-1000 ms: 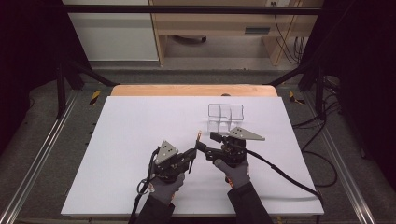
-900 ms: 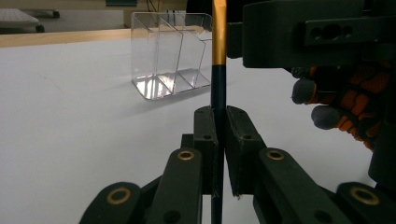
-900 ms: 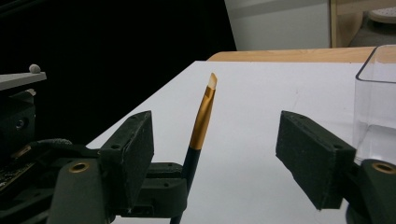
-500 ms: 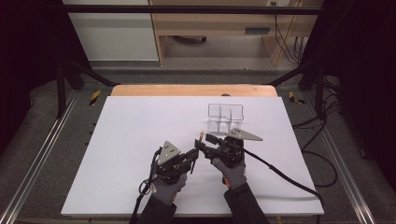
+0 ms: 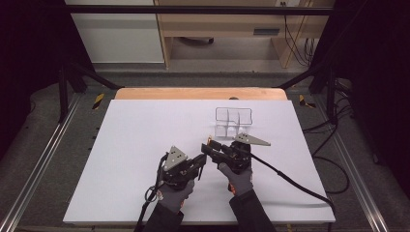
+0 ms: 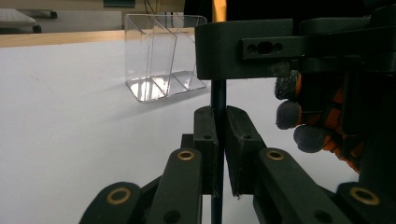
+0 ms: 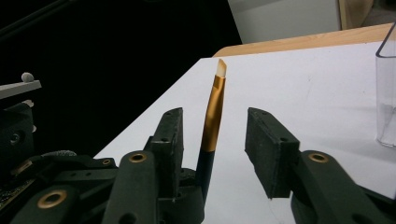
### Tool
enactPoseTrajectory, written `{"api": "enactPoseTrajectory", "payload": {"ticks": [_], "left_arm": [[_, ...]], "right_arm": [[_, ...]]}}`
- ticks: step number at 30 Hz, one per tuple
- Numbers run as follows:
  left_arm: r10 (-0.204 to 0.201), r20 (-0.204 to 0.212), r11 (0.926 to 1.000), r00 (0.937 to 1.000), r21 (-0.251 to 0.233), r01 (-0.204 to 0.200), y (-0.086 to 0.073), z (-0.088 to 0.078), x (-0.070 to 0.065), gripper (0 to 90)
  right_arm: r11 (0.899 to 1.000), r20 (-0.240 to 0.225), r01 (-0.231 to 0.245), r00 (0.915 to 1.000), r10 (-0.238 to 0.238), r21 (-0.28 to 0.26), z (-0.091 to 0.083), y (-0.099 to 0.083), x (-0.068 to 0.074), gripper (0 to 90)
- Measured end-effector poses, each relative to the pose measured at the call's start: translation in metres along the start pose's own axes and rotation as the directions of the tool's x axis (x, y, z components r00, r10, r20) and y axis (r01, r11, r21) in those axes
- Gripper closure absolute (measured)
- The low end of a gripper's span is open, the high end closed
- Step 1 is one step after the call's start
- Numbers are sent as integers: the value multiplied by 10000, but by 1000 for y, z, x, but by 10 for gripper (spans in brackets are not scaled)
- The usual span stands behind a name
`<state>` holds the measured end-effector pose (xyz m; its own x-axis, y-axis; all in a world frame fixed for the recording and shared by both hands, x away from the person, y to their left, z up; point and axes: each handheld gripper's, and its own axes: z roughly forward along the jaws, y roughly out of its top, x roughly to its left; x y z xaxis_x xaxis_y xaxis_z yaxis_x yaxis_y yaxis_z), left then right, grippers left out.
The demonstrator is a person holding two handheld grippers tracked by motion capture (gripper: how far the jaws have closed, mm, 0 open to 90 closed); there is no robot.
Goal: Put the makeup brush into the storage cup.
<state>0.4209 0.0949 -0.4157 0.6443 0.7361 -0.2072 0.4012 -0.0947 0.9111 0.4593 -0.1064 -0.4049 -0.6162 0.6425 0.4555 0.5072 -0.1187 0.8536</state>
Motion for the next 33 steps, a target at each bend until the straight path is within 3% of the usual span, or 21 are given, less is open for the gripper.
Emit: {"api": "enactPoseTrajectory", "payload": {"ticks": [20,26,33], "left_arm": [[-56,-134,10000,9999,66,57,0,0,0,825],[-89,-142,9999,9999,51,90,0,0,0,825],[-56,-190,10000,9998,50,56,0,0,0,824]], "right_arm": [[9996,-222,-292,9993,292,4,3,-2,0,733],[9993,-276,-362,9990,361,-33,2,-2,0,818],[9992,-367,-407,9985,404,-64,3,-2,0,836]]}}
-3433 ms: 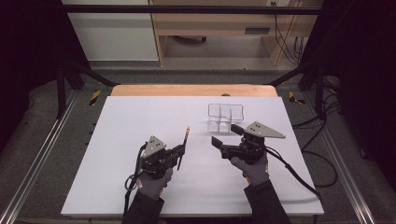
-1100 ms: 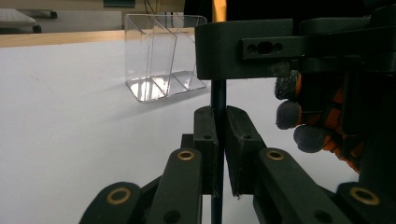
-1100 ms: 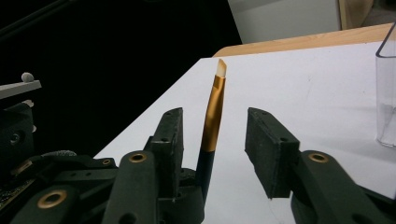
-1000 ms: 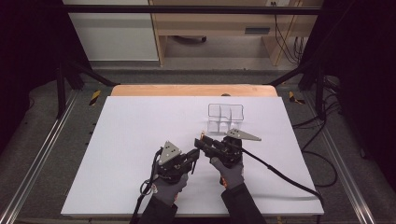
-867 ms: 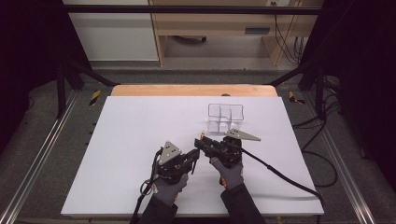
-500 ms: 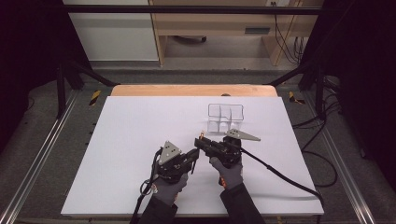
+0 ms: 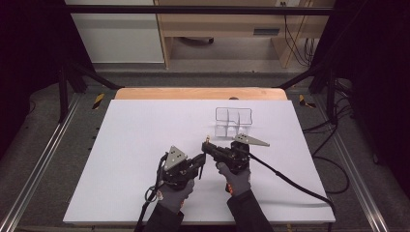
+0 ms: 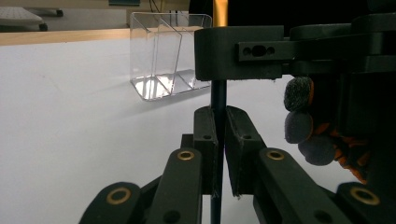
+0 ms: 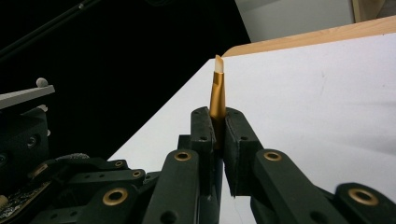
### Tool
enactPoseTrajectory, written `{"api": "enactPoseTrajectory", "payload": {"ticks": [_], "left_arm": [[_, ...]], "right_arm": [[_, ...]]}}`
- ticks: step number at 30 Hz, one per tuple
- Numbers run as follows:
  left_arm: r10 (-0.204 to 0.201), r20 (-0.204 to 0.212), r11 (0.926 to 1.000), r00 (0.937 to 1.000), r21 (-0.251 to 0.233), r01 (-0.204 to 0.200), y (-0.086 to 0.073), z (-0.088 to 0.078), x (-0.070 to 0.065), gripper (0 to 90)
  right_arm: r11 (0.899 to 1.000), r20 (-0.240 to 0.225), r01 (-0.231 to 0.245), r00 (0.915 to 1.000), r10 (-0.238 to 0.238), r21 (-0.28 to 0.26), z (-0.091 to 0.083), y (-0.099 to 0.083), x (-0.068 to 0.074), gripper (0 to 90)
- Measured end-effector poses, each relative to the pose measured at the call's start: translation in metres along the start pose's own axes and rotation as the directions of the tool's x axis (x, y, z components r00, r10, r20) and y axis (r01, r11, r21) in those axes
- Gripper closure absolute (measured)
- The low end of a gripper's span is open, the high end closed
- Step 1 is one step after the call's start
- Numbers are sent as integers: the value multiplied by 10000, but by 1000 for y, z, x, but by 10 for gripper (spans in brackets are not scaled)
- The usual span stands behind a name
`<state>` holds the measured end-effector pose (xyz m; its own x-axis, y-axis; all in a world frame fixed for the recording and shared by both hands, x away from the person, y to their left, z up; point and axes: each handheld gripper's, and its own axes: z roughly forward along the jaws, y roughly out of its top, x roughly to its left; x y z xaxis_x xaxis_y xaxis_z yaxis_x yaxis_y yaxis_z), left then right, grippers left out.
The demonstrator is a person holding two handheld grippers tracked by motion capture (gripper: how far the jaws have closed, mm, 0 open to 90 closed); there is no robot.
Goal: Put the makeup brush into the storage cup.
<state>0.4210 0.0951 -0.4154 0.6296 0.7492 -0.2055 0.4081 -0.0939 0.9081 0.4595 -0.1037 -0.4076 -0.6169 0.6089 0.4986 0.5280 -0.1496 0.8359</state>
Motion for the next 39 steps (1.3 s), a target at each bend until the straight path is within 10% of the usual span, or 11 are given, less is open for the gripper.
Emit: {"api": "enactPoseTrajectory", "payload": {"ticks": [7,26,39], "left_arm": [[151,-72,9999,9999,11,-151,1,0,0,797],[794,373,9968,9961,51,-797,14,-17,18,275],[1479,-100,9878,9890,500,-1472,14,-41,42,157]], "right_arm": [[9999,19,107,9999,-107,-44,0,0,0,837],[9962,407,670,9971,-647,-557,-10,12,-1,838],[9893,603,1279,9905,-1238,-706,-19,22,-2,838]]}}
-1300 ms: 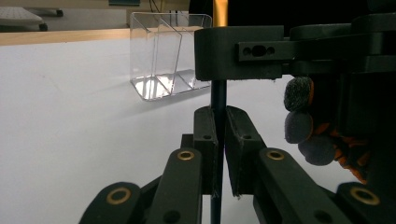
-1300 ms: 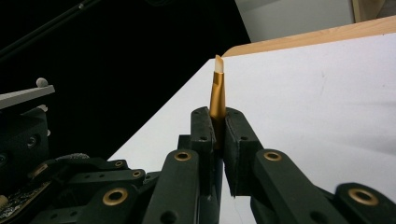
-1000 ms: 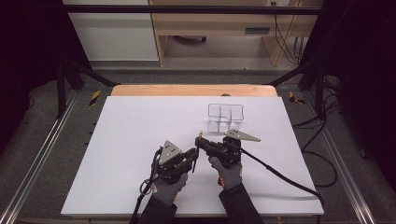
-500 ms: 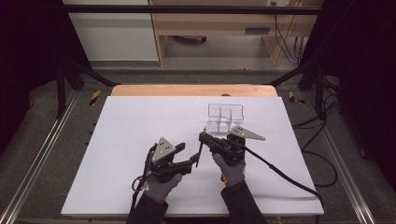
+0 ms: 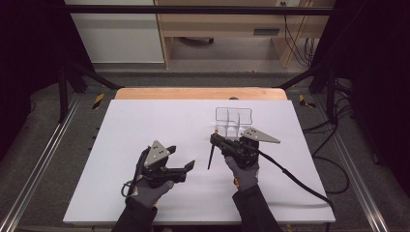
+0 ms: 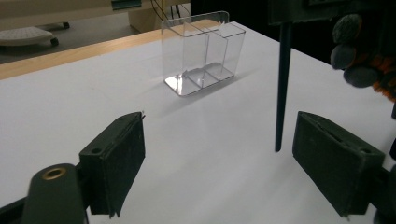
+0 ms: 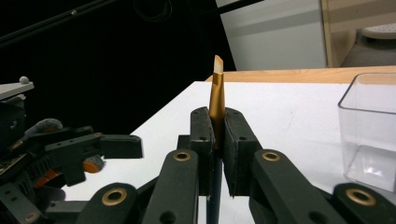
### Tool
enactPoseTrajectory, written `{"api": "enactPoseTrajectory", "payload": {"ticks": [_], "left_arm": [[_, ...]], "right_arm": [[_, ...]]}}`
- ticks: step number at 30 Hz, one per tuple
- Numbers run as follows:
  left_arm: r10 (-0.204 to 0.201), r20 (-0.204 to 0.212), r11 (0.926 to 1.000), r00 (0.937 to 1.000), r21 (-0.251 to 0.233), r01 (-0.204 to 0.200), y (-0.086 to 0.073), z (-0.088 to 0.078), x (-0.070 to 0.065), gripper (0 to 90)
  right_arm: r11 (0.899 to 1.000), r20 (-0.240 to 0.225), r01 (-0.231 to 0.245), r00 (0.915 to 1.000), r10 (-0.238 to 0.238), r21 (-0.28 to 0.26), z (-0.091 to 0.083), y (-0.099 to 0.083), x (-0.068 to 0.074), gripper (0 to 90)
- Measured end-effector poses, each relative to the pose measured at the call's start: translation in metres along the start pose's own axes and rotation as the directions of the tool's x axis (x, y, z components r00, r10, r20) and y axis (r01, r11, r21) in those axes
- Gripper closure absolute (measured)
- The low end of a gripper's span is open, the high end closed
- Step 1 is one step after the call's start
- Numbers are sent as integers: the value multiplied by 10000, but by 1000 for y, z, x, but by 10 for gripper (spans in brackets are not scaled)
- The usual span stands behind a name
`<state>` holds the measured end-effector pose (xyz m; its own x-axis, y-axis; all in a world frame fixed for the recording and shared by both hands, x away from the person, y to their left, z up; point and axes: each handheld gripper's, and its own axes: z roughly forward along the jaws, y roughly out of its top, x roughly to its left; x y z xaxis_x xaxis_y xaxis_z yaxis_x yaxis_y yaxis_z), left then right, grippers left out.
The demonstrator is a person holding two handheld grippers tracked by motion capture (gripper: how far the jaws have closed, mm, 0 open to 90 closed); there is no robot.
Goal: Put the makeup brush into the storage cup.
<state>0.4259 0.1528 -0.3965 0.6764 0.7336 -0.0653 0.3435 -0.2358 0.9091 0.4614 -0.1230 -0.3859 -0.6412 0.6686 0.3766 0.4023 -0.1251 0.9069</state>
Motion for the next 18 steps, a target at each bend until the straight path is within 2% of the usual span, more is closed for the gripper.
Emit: {"api": "enactPoseTrajectory", "payload": {"ticks": [1,3,8,11,13,18], "left_arm": [[0,0,10000,10000,0,0,0,0,0,148],[-125,-115,9999,9999,-47,124,-5,-9,10,142],[-238,-398,9996,9989,-155,232,-17,-20,23,111],[-440,-431,9988,9981,-248,429,-21,-23,28,106],[-519,-610,9984,9968,-258,504,-25,-26,33,101],[-514,-781,9983,9956,-308,491,-30,-32,40,97]], "right_arm": [[10000,0,0,10000,0,0,0,0,0,838],[10000,29,70,10000,-70,-19,-1,2,-1,838],[9998,138,210,9997,-211,19,-2,5,-3,837],[9995,188,324,9993,-325,42,-2,6,-4,837],[9992,246,389,9989,-390,20,-3,8,-6,837],[9984,358,554,9978,-550,-106,-6,13,-8,837]]}}
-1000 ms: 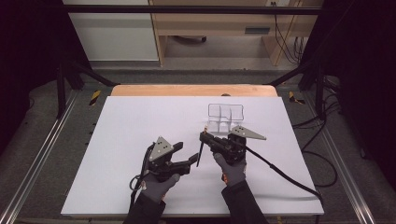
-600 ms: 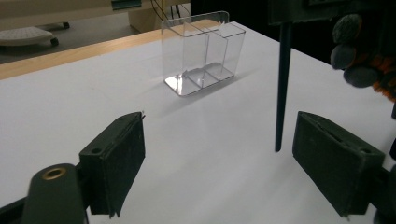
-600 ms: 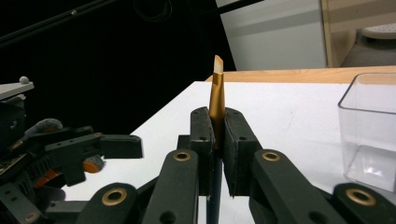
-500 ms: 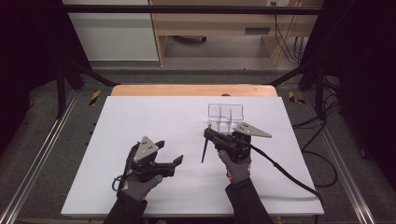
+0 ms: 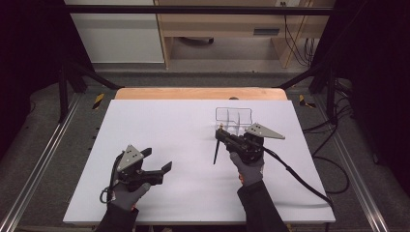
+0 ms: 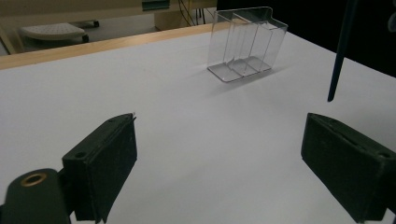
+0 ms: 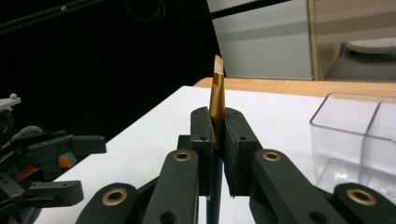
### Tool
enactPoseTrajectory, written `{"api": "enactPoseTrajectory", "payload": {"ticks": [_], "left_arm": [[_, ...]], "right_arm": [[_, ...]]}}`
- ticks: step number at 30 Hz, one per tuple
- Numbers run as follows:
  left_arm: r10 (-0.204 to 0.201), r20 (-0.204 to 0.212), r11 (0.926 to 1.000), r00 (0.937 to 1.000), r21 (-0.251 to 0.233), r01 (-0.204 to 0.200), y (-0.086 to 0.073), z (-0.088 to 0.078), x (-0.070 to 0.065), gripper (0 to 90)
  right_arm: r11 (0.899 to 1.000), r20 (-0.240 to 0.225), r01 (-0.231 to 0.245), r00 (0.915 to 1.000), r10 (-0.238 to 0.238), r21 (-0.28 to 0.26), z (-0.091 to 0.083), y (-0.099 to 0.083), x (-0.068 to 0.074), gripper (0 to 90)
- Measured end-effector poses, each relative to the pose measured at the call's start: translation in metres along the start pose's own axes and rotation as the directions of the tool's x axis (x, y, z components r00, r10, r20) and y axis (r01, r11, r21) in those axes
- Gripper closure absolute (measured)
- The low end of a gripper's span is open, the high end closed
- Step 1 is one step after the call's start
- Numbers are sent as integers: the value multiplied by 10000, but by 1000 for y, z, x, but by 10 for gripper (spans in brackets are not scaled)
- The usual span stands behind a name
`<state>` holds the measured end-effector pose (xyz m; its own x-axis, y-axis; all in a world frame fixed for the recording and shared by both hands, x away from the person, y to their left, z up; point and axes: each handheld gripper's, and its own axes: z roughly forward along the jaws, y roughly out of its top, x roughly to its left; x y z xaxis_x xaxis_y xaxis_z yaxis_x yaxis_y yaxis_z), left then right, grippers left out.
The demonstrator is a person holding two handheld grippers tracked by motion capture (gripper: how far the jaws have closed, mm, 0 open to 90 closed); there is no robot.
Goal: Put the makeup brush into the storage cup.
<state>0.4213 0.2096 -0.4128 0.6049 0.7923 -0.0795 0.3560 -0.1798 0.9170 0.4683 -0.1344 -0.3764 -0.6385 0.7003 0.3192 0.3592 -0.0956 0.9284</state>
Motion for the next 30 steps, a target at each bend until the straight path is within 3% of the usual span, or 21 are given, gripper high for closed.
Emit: {"api": "enactPoseTrajectory", "payload": {"ticks": [4,15,30], "left_arm": [[-91,-359,9999,9993,79,94,-6,-9,10,95],[-112,-597,9998,9982,137,121,-12,-15,19,92],[-4,-555,9997,9985,260,19,-14,-14,20,89]], "right_arm": [[9998,234,139,9996,-136,-138,-1,7,-6,837],[9984,931,513,9945,-487,-251,6,23,-19,837],[9954,1556,860,9847,-785,-423,22,50,-30,837]]}}
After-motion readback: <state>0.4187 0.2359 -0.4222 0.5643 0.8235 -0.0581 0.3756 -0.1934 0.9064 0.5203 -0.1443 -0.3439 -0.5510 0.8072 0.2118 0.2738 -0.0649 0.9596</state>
